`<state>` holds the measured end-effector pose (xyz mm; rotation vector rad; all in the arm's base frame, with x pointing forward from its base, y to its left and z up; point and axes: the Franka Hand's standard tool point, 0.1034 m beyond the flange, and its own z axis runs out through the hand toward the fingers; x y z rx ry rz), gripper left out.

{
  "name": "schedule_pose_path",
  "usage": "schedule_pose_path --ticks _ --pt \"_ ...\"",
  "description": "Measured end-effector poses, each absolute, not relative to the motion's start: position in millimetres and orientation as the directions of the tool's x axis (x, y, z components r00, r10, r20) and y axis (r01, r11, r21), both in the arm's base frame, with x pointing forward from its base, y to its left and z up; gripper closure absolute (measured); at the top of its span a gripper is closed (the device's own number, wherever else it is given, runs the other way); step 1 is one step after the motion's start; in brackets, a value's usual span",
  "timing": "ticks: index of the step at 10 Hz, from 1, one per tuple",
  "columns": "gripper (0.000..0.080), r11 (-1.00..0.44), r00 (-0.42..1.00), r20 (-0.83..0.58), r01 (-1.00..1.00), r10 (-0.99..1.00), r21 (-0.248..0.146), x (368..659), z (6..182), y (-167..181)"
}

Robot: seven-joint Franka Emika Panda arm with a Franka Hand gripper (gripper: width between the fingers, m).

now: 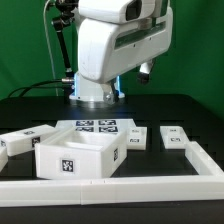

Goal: Assemble cabinet

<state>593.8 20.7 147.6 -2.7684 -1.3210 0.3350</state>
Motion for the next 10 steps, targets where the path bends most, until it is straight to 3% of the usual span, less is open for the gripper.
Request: schedule_pose_path --ticks 6,10 --pt "0.0003 -0.631 0.610 -0.167 0.763 0.775 -0.141 593.4 146.7 18.4" --pt "0.0003 -0.499 0.498 -0.042 0.866 0.866 -0.029 553.3 119.7 0.6"
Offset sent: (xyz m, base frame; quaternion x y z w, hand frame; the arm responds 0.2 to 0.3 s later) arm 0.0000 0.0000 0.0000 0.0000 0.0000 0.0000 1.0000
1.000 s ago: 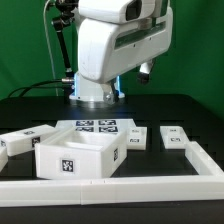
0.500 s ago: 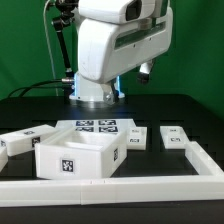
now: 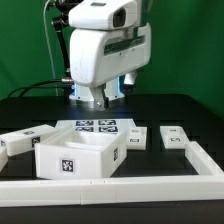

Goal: Assemble cabinet

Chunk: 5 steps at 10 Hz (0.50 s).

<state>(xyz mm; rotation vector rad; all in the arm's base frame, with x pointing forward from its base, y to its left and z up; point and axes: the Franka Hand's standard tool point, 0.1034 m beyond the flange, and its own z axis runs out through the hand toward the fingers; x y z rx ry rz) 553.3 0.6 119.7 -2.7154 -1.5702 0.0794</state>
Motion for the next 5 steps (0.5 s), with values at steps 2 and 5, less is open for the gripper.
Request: schedule_pose_path --ticks 2,5 --pt "0.0003 -0.481 0.480 -0.038 0.876 0.876 -0.029 539.4 109.3 1.7" --pt "0.0003 -0.482 0.481 -0.037 0.876 0.876 -0.027 541.6 110.0 1.2"
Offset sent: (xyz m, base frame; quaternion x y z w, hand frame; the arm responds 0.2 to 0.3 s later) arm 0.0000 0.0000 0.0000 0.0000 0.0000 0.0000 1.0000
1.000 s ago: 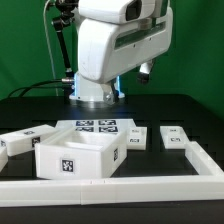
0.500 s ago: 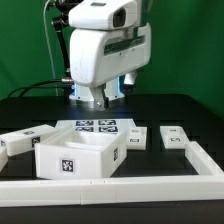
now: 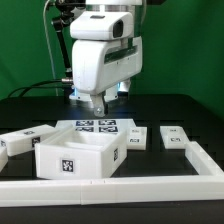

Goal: Assemble cabinet

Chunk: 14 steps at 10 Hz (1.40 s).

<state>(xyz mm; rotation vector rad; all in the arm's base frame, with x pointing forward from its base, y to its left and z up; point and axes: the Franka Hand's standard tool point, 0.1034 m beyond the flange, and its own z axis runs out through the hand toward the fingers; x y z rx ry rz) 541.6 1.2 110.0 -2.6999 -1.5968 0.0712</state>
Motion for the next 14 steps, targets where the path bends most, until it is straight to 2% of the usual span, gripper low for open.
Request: schedule_pose_path --ticks 1,2,4,6,14 --pt "0.0003 -0.478 0.477 -0.033 0.878 0.878 -0.022 540.9 108.9 1.8" --pt "0.0003 -0.464 0.464 -0.015 0.886 0.886 0.001 534.1 103.2 5.2" --pt "0.0003 -0.441 0.441 0.001 0.897 0.897 0.015 511.4 86.1 9.2" --pt "0.0003 -0.436 0.436 0.010 0.899 0.900 0.024 500.7 72.9 8.0" --pt "0.0003 -0.445 0.445 -0.007 0.895 0.895 -0.028 476.9 32.2 4.8"
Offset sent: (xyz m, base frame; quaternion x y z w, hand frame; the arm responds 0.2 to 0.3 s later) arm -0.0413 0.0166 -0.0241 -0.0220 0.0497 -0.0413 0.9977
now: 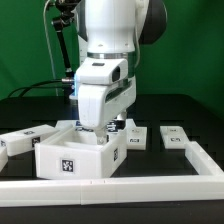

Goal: Assemble cabinet

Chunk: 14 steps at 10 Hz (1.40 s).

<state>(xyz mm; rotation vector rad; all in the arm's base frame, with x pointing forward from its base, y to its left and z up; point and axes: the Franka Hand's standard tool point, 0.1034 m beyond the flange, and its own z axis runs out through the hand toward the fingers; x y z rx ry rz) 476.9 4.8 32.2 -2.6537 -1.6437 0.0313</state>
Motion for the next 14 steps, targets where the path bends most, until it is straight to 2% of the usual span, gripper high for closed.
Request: schedule_pose_path --ticks 2,4,5,7,8,9,10,14 --pt "0.0003 -0.453 0.453 -0.008 0.891 0.892 -0.037 474.4 20.2 1.5" --pt "0.0003 -0.478 0.478 -0.011 0.878 0.878 -0.038 478.9 22.5 3.6" --pt "0.0112 -0.488 0.488 -0.018 0.872 0.873 -0.047 481.7 24.4 2.5" --pt "0.0387 -0.490 0.490 -0.017 0.871 0.872 -0.045 482.6 24.6 1.2" --pt "0.0387 -0.490 0.490 -0.017 0.871 0.872 -0.045 482.6 24.5 1.2" --pt "0.0588 -0.490 0.490 -0.017 0.871 0.872 -0.045 482.5 24.4 1.1" --pt "0.0741 -0.490 0.490 -0.017 0.871 0.872 -0.045 482.5 24.4 1.1" --pt "0.0764 -0.490 0.490 -0.014 0.871 0.872 -0.039 484.3 25.2 1.2"
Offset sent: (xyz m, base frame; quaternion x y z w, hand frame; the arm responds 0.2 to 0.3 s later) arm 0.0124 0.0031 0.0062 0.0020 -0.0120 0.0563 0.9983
